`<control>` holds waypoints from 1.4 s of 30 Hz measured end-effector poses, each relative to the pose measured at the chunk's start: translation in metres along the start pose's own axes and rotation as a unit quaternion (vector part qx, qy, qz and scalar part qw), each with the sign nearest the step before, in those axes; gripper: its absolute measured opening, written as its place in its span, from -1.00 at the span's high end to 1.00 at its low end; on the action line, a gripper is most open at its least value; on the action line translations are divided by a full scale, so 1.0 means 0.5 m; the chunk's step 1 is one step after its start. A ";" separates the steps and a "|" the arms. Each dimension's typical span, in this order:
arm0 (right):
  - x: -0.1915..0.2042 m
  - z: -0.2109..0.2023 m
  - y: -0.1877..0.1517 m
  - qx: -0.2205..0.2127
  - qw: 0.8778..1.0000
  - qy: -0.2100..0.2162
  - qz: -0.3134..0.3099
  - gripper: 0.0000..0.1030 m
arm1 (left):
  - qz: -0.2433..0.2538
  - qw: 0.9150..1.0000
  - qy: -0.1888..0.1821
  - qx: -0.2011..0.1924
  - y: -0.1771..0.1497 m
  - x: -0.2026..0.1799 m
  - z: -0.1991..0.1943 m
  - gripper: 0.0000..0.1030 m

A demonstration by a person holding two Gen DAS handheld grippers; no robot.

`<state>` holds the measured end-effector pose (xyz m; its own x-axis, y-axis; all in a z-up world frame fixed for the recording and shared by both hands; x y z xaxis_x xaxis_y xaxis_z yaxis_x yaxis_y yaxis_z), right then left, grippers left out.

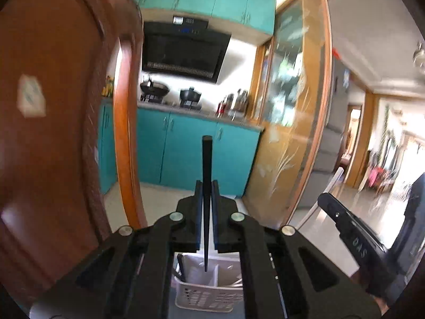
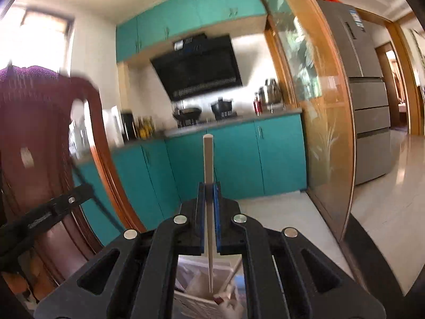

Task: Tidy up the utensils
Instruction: 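Open the left gripper over the holder while the right drops its beige chopstick in, then lower both grippers back to the remaining chopsticks on the cloth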

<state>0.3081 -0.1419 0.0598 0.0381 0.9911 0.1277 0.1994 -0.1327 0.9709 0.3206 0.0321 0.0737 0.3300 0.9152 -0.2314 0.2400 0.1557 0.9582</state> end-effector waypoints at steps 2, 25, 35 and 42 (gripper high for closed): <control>0.005 0.013 -0.015 0.007 1.000 0.005 -0.012 0.87 | -0.002 1.000 0.007 0.028 -0.033 0.014 0.042 0.87; 0.044 -0.079 -0.311 0.211 0.952 0.106 -0.196 0.40 | 0.054 0.996 0.035 0.065 -0.155 0.007 -0.046 0.65; 0.042 0.013 -0.546 0.397 0.881 0.026 -0.255 0.40 | 0.063 0.993 0.037 0.096 -0.199 0.005 -0.045 0.49; 0.011 0.040 -0.549 0.411 0.878 -0.003 -0.244 0.95 | 0.063 0.990 0.038 0.117 -0.227 0.009 -0.040 0.37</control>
Point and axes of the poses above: each gripper's, at about its wrist camera, not at the fingertips, and z roughly the way its jaws point, x to its left, y to its top, the point moved 5 cm from there along z, roughly the way its jaws point, and after that the axes turned 15 degrees about -y, right-handed, at the moved point
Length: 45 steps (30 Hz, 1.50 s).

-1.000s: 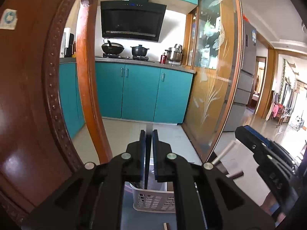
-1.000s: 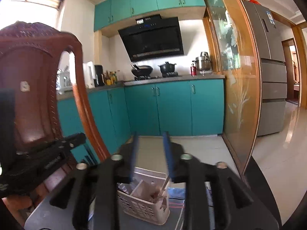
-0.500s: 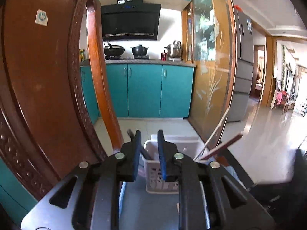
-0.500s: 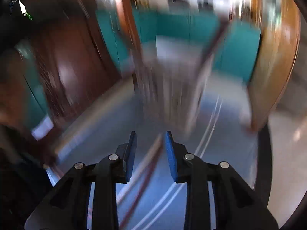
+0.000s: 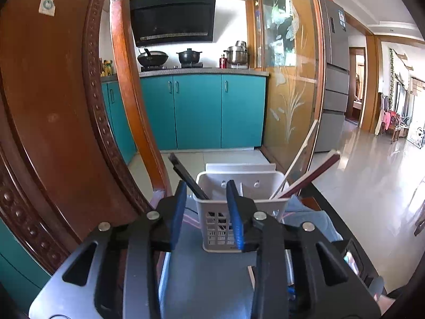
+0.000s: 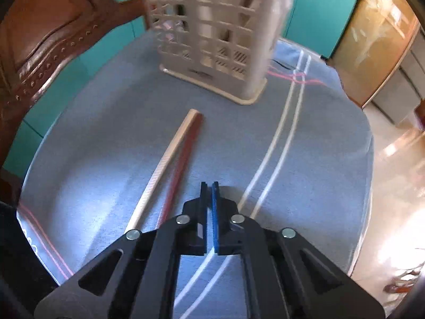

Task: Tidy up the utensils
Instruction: 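Lower both grippers back to the remaining chopsticks on the cloth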

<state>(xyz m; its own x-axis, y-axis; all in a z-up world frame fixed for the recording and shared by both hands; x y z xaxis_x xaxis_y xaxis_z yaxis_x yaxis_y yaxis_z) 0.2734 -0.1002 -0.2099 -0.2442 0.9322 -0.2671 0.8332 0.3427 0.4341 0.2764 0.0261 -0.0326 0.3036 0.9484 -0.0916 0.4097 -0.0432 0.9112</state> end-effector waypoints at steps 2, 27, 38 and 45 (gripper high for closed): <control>-0.021 0.004 0.001 0.010 1.000 -0.010 0.008 0.95 | -0.009 1.000 -0.007 0.015 -0.007 0.004 0.014 0.34; 0.031 0.017 0.014 -0.009 1.000 -0.003 -0.020 0.86 | -0.057 0.990 -0.002 0.132 -0.115 0.042 0.088 0.16; -0.104 0.017 0.013 0.001 0.998 0.027 0.048 0.81 | -0.064 0.981 -0.023 0.181 -0.163 0.035 0.113 0.09; -0.174 0.031 0.013 0.015 0.991 0.018 0.134 0.68 | -0.080 0.964 -0.068 0.243 -0.223 -0.001 0.168 0.09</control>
Point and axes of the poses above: each gripper's, at about its wrist camera, not at the fingertips, and z roughly the way its jaws point, x to its left, y to its top, the point moved 5 cm from there along z, roughly the way its jaws point, and after that the axes turned 15 degrees about -y, right-handed, at the moved point
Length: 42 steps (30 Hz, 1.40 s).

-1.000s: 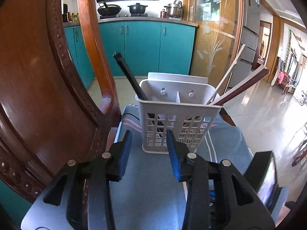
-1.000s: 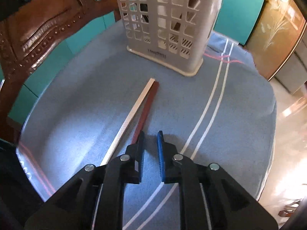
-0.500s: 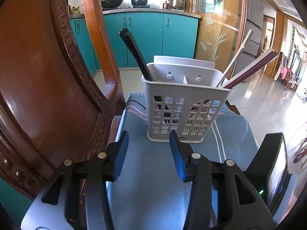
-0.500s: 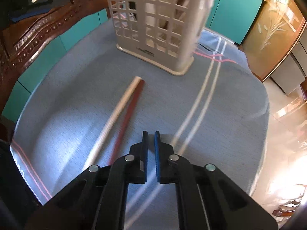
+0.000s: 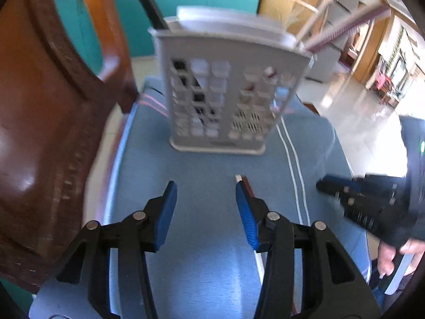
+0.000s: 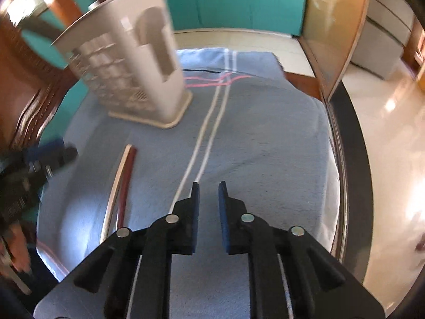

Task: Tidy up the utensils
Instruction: 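Lower both grippers back to the remaining chopsticks on the cloth, then grasp the red-brown chopstick with the right gripper while the left grasps the beige one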

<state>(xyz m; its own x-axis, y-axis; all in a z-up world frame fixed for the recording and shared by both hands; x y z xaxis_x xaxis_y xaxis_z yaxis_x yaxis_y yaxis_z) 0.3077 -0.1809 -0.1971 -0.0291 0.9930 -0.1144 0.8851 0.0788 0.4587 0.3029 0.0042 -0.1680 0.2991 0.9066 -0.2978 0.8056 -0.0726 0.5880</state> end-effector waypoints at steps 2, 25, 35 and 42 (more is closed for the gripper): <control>-0.006 0.008 0.001 0.004 1.000 0.002 0.008 0.65 | 0.005 1.000 -0.013 0.020 -0.010 -0.014 0.025 0.09; 0.114 0.005 0.010 -0.021 0.998 0.051 -0.034 0.49 | 0.029 0.992 -0.025 0.122 -0.116 -0.050 0.100 0.20; 0.226 0.026 -0.005 -0.047 0.992 0.013 -0.118 0.51 | -0.014 0.992 -0.040 0.119 -0.122 0.025 0.062 0.21; 0.191 0.019 -0.018 -0.028 0.989 -0.003 -0.149 0.76 | -0.017 0.994 -0.033 0.103 -0.092 0.047 0.068 0.23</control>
Point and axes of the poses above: each gripper's, at about its wrist camera, not at the fingertips, and z roughly the way its jaws point, x to its left, y to its top, the point moved 5 cm from there along z, roughly the way its jaws point, and after that the axes turned 15 degrees about -y, right-handed, at the moved point
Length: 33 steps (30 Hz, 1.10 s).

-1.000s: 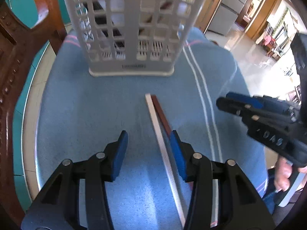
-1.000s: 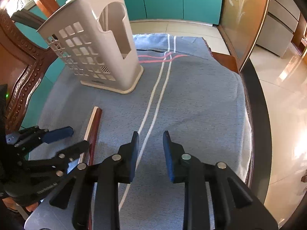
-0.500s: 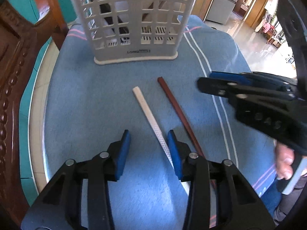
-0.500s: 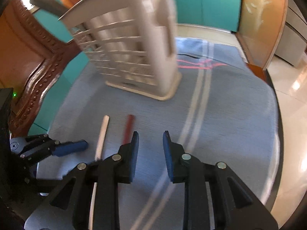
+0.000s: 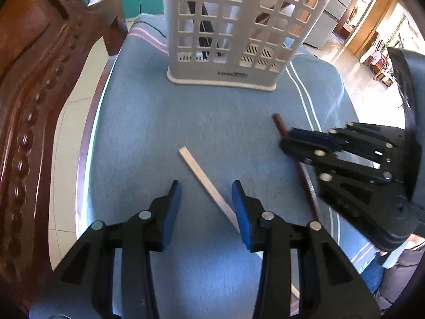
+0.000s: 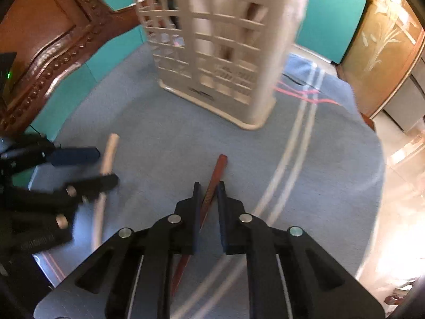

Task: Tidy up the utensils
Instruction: 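Grasp the red-brown chopstick with the right gripper while the left grasps the beige one, then lift both chopsticks up over the white holder with both grippers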

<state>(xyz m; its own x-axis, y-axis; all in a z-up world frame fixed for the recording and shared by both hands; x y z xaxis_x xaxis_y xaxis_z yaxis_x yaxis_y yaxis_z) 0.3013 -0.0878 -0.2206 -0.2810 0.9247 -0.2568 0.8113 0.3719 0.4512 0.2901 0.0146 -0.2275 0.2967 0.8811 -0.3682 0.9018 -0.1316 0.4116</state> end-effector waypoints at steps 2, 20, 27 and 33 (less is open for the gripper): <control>-0.024 0.003 -0.006 0.003 1.000 -0.012 0.009 0.76 | 0.009 1.000 0.000 -0.003 0.013 -0.009 0.013 0.31; -0.077 0.001 -0.043 0.002 0.998 -0.053 0.017 0.50 | 0.074 0.996 0.058 -0.009 0.030 -0.070 0.035 0.54; -0.056 0.002 -0.037 -0.004 0.998 -0.062 0.018 0.49 | 0.068 0.995 0.067 -0.013 0.041 -0.073 0.045 0.47; -0.049 -0.001 -0.038 -0.007 0.998 -0.063 0.019 0.49 | 0.068 0.995 0.069 -0.015 0.038 -0.069 0.046 0.47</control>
<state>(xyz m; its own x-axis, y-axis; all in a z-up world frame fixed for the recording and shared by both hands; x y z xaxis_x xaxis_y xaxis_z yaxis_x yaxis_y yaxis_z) 0.2925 -0.1175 -0.2224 -0.1829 0.9205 -0.3453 0.8125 0.3393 0.4741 0.3040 -0.0287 -0.2262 0.3680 0.9104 -0.1892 0.8452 -0.2427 0.4762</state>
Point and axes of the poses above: each gripper's, at about its wrist camera, not at the fingertips, and z roughly the way its jaws point, x to its left, y to its top, the point moved 5 cm from there along z, roughly the way its jaws point, and after that the axes turned 15 degrees about -y, right-handed, at the moved point
